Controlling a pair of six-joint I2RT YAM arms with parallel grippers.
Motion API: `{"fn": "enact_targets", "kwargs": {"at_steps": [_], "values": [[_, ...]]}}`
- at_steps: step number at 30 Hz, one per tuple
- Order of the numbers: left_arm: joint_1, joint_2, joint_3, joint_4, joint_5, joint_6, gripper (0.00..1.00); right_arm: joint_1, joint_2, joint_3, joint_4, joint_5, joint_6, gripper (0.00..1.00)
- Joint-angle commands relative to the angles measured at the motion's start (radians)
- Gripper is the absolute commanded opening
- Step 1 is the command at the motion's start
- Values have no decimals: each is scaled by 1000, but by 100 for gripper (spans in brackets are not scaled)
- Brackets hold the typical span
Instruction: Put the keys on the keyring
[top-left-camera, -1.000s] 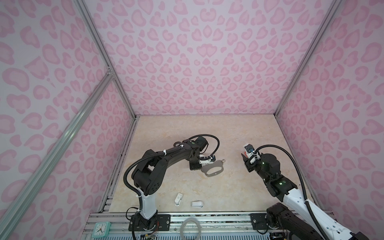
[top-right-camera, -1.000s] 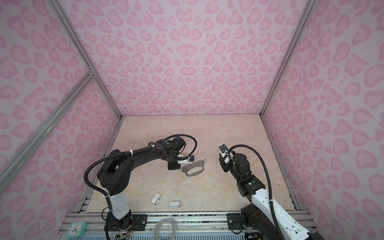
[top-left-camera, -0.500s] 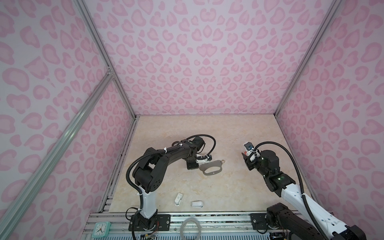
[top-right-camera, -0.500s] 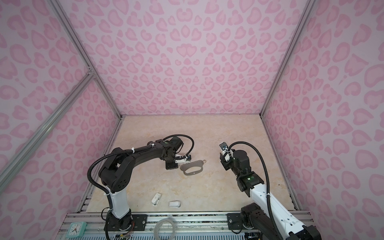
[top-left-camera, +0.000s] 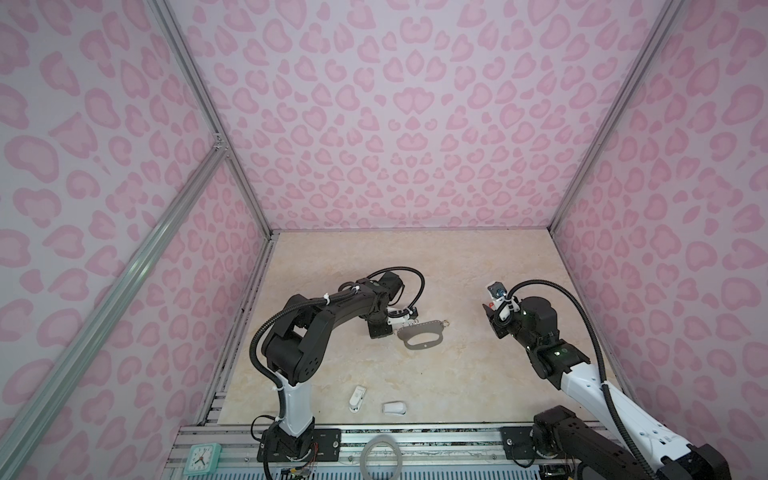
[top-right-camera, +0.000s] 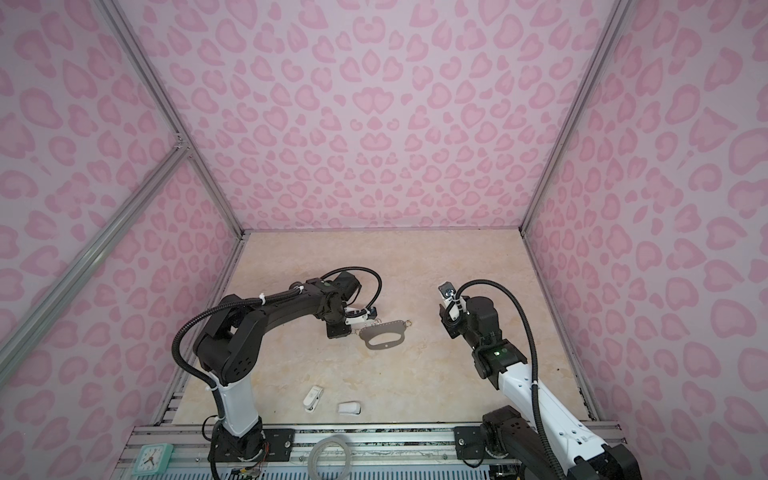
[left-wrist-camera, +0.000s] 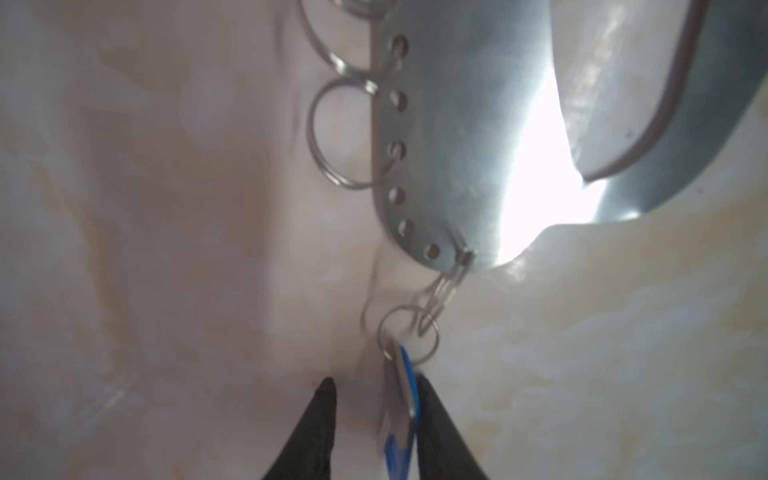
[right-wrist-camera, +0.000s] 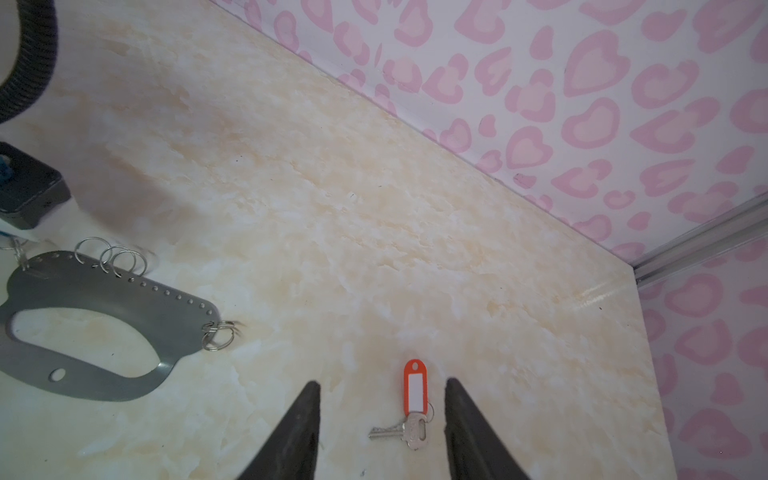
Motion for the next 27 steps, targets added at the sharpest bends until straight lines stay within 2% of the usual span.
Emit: {"fn": "enact_targets", "kwargs": {"at_steps": [1,7,13,18,19,23,27], "values": [[24,-76,-5,1,54,-29,38,0,15,17,-23,-2,33,49],[62,-237,-34,87,193,-45,43,3,53,65,-65,-42,74,49],[57,-276,24,117,322,-79,43,36,82,113,-91,-58,130,49],[-15,-200,93,150,347,-112,43,69,126,186,-145,2,222,49],[-27,-174,143,144,347,-125,42,69,132,201,-160,25,249,48],[-60,-59,234,150,344,-241,39,67,137,248,-235,111,316,49],[-118,13,248,187,331,-281,38,46,117,245,-266,148,377,49]]}}
